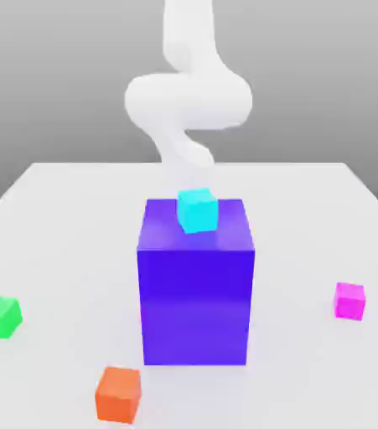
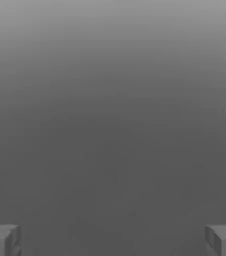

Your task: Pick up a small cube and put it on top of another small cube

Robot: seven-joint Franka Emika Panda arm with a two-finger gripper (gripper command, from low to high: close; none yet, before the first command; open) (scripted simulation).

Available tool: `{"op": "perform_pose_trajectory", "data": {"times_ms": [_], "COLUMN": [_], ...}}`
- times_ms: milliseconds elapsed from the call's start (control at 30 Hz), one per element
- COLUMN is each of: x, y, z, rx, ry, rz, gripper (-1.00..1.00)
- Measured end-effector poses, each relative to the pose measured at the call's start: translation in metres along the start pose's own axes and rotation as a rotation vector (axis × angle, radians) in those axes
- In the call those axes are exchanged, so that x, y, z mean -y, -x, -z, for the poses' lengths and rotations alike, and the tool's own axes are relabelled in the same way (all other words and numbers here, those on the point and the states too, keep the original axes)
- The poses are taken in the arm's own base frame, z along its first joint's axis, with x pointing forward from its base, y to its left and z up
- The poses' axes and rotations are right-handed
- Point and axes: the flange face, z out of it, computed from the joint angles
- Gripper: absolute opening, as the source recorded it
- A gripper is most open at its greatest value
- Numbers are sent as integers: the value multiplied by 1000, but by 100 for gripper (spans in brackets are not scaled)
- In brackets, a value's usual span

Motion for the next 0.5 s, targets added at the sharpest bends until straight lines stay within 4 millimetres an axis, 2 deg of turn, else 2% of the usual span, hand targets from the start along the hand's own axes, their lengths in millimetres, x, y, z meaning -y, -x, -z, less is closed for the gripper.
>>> {"op": "perform_pose_trajectory", "data": {"times_ms": [133,267,400,500], "x": [21,34,37,30], "y": [50,115,192,253], "z": [-79,-144,-197,-228], "rx": [149,282,405,491], "ry": [5,14,28,41], "rz": [156,314,480,610], "gripper": [0,0,0,0]}}
